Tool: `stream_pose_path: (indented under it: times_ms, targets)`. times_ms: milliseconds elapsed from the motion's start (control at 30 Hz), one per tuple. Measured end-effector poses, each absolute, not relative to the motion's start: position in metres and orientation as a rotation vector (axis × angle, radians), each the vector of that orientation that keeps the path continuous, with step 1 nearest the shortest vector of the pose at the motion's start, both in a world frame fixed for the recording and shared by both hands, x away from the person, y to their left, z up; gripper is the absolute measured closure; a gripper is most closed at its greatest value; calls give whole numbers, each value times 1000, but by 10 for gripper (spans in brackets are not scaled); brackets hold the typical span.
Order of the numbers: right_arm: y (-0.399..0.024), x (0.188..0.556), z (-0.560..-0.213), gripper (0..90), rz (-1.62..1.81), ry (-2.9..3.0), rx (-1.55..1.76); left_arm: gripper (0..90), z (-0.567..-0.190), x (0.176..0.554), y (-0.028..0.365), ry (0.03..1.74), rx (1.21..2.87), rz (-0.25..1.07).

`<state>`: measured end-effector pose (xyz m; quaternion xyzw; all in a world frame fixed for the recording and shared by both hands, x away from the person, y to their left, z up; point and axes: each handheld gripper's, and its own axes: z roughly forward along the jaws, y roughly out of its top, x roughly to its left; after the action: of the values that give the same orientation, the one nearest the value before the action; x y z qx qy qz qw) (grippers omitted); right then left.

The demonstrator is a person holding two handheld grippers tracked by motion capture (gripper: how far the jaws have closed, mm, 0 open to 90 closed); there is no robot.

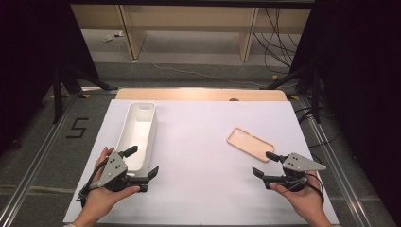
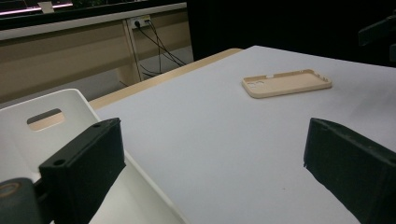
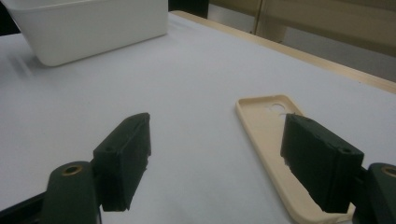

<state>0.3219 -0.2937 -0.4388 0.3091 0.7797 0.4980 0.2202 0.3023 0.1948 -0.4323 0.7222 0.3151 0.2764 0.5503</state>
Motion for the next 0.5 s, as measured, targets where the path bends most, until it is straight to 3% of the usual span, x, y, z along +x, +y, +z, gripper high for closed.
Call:
stream_pose_path:
  times_ms: [367,500]
  targets:
    - [-294,323,-439,286,1368,2162,857,51,-432,302,195,748,1709,647]
    - [-298,328,-436,358,1335,2135,860,54,-432,301,195,745,1707,649]
